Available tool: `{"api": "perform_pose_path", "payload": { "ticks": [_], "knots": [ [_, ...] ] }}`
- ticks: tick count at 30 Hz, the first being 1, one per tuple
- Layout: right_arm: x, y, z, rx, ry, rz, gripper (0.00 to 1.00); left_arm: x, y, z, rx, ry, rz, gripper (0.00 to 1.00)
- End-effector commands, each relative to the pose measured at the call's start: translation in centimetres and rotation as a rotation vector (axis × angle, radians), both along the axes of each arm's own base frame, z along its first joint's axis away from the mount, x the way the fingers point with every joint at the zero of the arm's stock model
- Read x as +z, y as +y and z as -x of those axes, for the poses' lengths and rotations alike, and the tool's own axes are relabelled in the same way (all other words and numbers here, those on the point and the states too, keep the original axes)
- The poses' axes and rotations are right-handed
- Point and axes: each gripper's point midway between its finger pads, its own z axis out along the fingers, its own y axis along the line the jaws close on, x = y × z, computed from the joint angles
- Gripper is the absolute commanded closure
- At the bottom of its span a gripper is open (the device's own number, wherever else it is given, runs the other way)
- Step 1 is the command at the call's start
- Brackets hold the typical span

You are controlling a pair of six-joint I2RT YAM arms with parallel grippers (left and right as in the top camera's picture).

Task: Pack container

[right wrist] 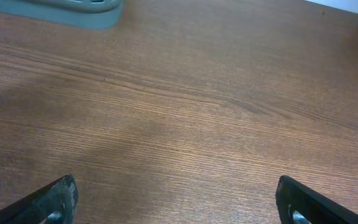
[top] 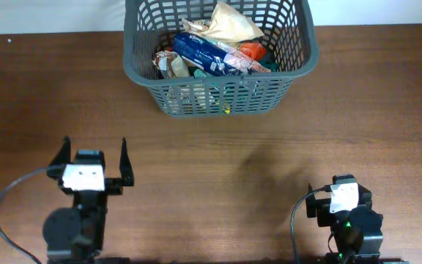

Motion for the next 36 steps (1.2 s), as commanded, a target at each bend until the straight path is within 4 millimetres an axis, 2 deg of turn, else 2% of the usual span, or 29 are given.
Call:
{"api": "perform_pose_path", "payload": {
  "ticks": [1,8,16,21,27,36],
  "knots": [
    [-0.2,0.0,0.0,-0.003,-0.003,-0.008,0.01,-2.1,0.0,0.7,0.002,-0.031,0.001,0.01],
    [-0.2,0.0,0.0,-0.003,-0.003,-0.008,0.01,-6.7,0.0,1.3,0.004,-0.028,0.001,0.01],
    [-0.2,0.0,0.0,-0.004,-0.003,-0.007,0.01,-9.8,0.1,1.2,0.006,-0.009,0.001,0.01],
    [-0.2,0.0,0.0,-0.004,-0.003,-0.007,0.01,-11.2,0.3,1.3,0.016,0.047,0.000,0.01],
    [-0.2,0.0,0.0,-0.004,-0.003,-0.007,0.01,-15.1,0.5,2.0,0.029,0.206,-0.002,0.01],
    [-0.2,0.0,0.0,-0.004,-0.003,-0.007,0.01,-15.3,0.5,2.0,0.028,0.214,-0.002,0.01]
  ]
}}
